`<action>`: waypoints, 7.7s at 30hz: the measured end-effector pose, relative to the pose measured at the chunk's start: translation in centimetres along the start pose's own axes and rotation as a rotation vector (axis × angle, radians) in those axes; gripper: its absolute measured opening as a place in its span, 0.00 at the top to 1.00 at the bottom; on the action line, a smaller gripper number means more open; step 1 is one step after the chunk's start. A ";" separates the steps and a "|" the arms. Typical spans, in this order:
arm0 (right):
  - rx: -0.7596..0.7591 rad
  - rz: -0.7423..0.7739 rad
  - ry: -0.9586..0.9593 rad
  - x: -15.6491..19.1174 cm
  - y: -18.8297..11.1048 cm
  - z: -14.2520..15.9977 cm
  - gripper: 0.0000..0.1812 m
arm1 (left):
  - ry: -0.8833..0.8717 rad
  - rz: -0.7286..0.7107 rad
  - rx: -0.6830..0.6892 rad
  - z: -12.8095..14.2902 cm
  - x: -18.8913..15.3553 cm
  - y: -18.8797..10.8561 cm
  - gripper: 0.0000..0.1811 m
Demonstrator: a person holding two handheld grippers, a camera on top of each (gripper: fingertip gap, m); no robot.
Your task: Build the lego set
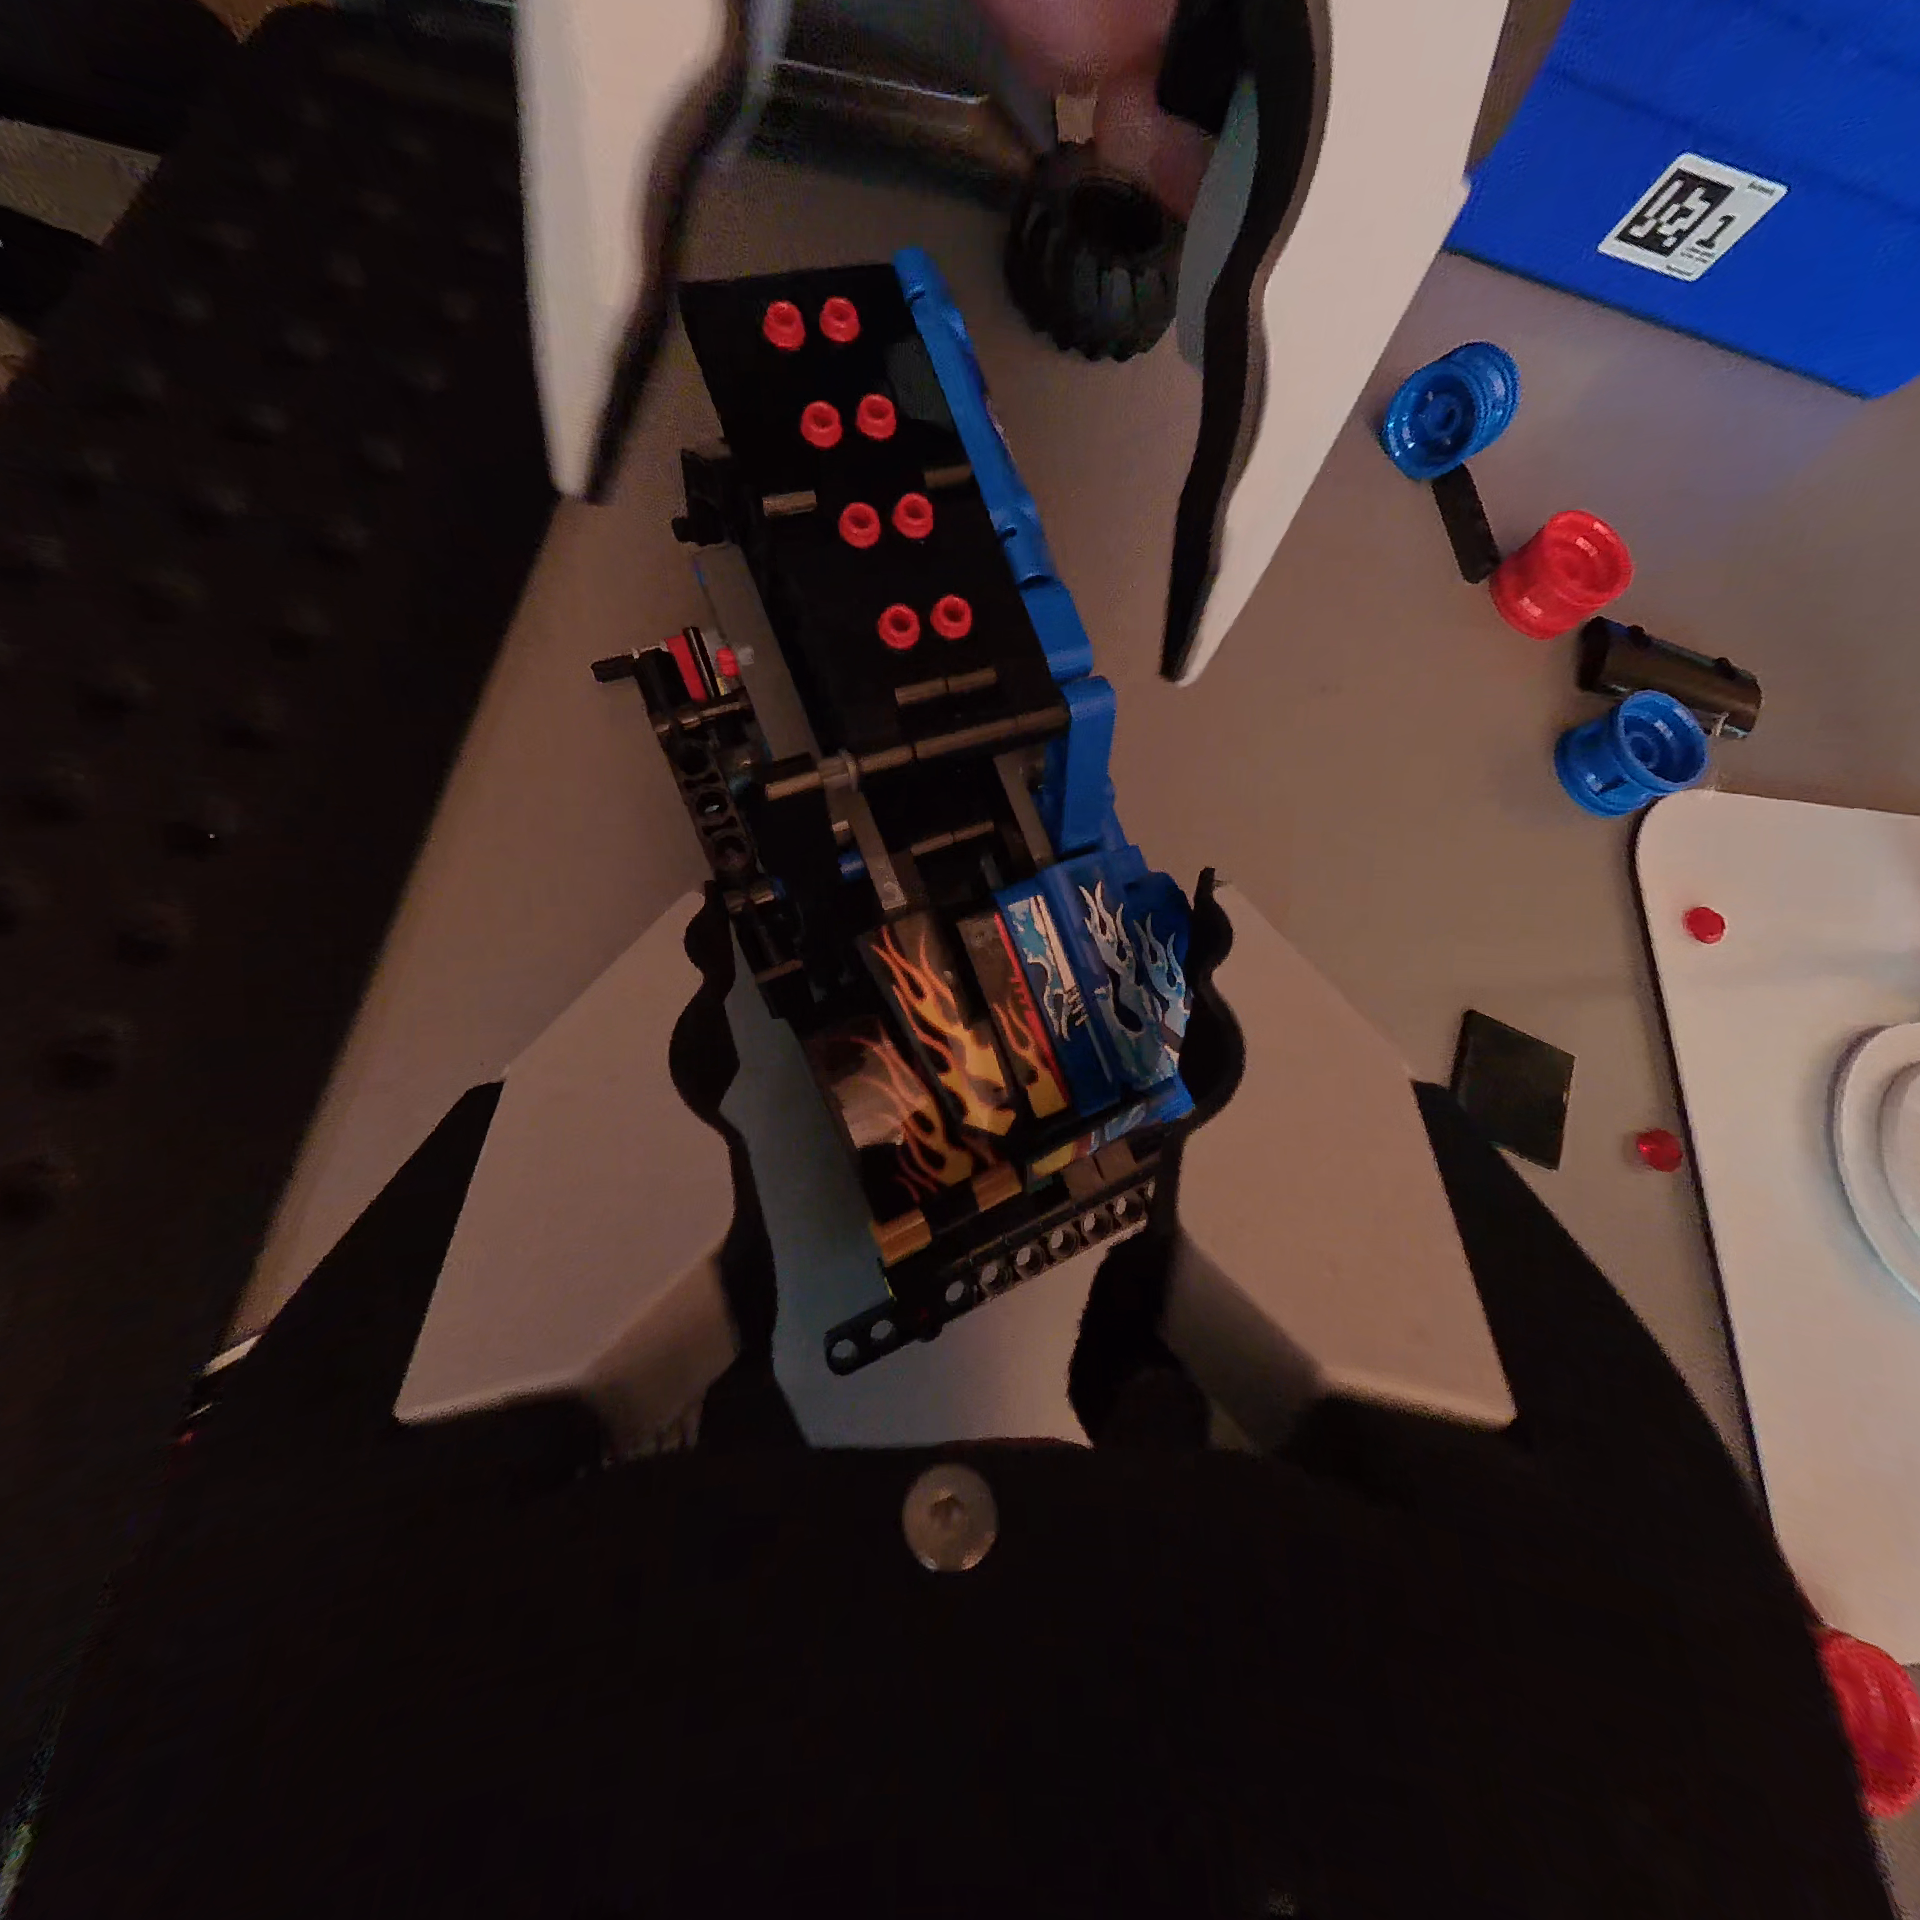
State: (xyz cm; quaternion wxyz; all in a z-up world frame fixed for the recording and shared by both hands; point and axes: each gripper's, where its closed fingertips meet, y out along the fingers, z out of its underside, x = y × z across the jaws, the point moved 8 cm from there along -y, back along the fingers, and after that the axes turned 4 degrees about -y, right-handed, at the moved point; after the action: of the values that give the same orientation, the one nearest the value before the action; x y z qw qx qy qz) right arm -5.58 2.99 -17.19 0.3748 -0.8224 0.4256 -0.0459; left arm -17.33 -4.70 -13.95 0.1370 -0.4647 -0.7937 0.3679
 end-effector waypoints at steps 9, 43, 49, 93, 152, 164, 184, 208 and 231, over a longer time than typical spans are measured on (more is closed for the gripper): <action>0.007 0.095 0.080 1.5 0.5 -1.2 0.53 | 0.049 -0.491 0.161 2.2 -2.7 3.1 0.48; -0.036 -0.002 -0.019 2.2 0.0 -1.0 0.59 | 0.079 -0.484 0.131 2.0 -3.2 3.8 0.51; -0.033 -0.004 -0.019 2.1 0.1 -0.9 0.59 | 0.076 -0.471 0.138 2.0 -3.0 3.8 0.51; 0.015 -0.071 0.056 0.4 0.4 -0.7 0.61 | 0.077 -0.475 0.242 0.1 -2.8 3.7 0.55; -0.070 -0.075 0.053 0.0 0.2 -0.6 0.68 | 0.051 -0.520 0.163 -0.3 -2.8 3.7 0.59; -0.079 -0.061 0.087 -0.6 0.1 -0.5 0.67 | 0.022 -0.506 0.119 -0.1 -2.0 3.4 0.59; -0.095 0.222 0.103 -2.7 -1.7 0.4 0.78 | -0.488 -0.125 -0.180 1.4 3.5 0.8 0.61; 0.001 0.113 0.240 -3.1 -0.9 3.6 0.78 | -0.316 -0.514 -0.059 5.5 1.1 -0.2 0.61; -0.044 0.141 0.370 -4.2 -3.9 4.1 0.81 | -0.738 0.014 -0.337 4.3 4.9 0.1 0.65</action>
State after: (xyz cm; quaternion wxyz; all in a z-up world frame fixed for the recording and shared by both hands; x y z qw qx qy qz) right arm -4.01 9.85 -16.59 0.2744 -0.7762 0.5445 -0.1604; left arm -22.24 -2.52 -17.61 -0.2376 -0.3230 -0.8355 0.3756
